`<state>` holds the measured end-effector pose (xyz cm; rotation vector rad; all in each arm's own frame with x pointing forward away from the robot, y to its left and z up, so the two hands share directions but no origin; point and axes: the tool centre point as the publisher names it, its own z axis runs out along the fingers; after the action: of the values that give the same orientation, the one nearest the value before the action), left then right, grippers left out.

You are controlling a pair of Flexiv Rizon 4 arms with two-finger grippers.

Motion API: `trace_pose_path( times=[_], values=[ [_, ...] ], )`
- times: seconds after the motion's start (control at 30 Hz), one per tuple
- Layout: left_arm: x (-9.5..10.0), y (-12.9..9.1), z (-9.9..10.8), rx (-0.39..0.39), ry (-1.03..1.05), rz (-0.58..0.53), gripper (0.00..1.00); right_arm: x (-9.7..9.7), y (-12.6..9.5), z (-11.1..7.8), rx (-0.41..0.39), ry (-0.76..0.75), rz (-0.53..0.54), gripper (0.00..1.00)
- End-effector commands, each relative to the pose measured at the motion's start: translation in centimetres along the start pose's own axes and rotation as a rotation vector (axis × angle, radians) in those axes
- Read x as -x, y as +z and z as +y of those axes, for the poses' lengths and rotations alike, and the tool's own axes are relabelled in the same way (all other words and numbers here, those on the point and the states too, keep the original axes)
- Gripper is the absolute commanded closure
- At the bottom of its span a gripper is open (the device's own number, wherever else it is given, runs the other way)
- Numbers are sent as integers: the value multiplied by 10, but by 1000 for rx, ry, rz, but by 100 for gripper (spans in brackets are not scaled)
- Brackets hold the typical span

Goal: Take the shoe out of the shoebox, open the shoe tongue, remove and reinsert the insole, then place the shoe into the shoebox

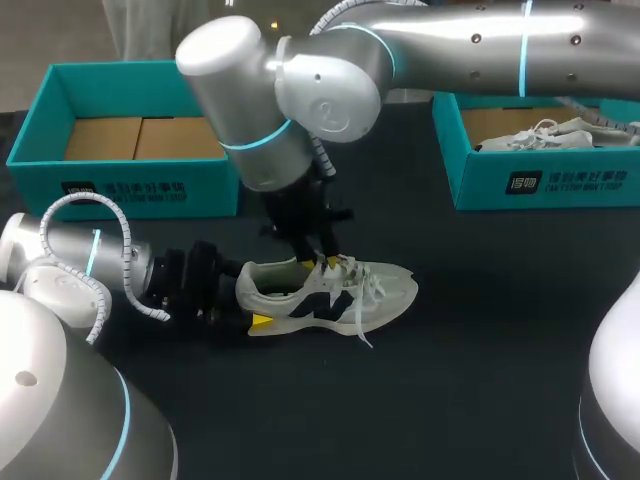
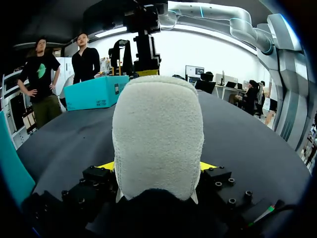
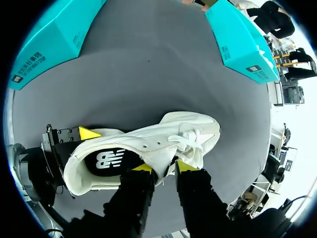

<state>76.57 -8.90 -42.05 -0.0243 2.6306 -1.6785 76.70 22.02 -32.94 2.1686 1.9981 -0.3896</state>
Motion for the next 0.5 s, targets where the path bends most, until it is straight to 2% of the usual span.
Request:
trace_pose_path(
  times=[0.03,0.13,0.23,0.5],
  values=[
    [1,1,1,5,0,-1,100,12,-3,-2,13,-2,78,100],
    [1,1,1,5,0,-1,100,17,-5,-1,15,6,164,100],
    [1,1,1,5,0,-1,100,24,-6,-1,20,22,199,100],
    [1,1,1,5,0,-1,100,54,-1,1,23,60,215,100]
  ],
)
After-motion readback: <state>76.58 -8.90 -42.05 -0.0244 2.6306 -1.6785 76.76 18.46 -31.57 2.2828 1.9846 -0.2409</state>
